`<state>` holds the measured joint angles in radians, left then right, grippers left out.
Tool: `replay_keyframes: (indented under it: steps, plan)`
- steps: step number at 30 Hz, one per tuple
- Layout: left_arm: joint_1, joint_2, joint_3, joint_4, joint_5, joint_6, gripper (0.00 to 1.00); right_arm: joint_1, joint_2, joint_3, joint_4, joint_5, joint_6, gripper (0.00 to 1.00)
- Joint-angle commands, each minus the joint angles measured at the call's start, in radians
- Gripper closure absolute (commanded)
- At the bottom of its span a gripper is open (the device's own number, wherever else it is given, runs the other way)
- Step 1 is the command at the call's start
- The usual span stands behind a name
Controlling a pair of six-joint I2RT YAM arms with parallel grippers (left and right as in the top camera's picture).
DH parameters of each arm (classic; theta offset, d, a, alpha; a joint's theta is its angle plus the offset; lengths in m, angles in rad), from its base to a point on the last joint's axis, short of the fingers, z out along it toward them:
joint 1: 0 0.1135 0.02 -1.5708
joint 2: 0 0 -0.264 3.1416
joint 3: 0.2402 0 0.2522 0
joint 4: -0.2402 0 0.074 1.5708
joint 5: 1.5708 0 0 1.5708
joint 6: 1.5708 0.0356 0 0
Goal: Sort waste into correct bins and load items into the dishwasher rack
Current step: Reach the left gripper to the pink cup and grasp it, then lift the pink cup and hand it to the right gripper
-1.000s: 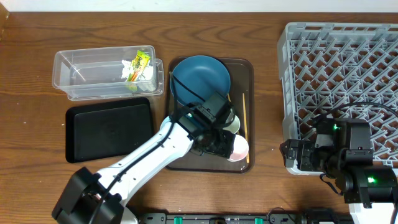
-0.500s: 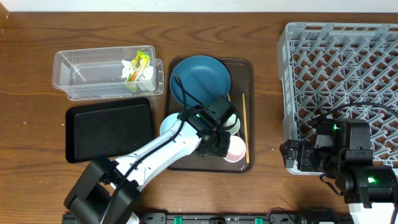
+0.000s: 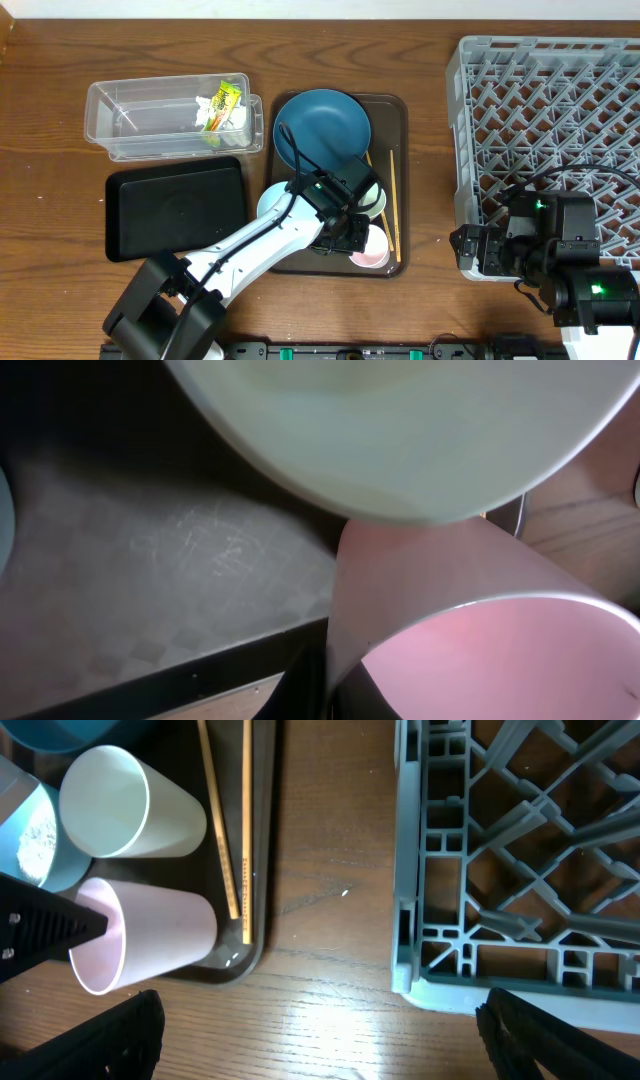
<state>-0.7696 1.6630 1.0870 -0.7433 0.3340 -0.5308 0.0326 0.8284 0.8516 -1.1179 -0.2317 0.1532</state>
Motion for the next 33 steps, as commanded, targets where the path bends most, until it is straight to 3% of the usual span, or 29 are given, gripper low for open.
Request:
replay_keyframes:
  steps: [1,9,13,17,22,24,33]
  plan:
    - [-0.002,0.004,-0.003,-0.007,0.050,0.011,0.94,0.005,-0.003,0.017,-0.001,-0.005,0.007,0.01]
    - [0.002,-0.084,-0.002,-0.006,0.237,0.129,0.94,0.005,-0.003,0.017,0.003,0.009,0.007,0.01]
    - [0.019,-0.187,-0.002,-0.003,0.240,0.146,0.94,0.005,-0.003,0.017,0.013,0.103,0.092,0.01]
    - [0.080,-0.294,-0.002,0.001,0.238,0.176,0.94,0.005,-0.003,0.017,0.092,0.073,0.105,0.01]
    - [0.222,-0.351,-0.002,0.044,0.246,0.149,0.94,0.005,0.008,0.017,0.267,-0.282,-0.059,0.01]
    - [0.276,-0.348,-0.002,0.076,0.318,0.133,0.94,0.005,0.020,0.017,0.301,-0.425,-0.130,0.01]
    - [0.422,-0.285,-0.002,0.351,0.928,0.145,0.94,0.008,0.115,0.017,0.315,-0.959,-0.465,0.01]
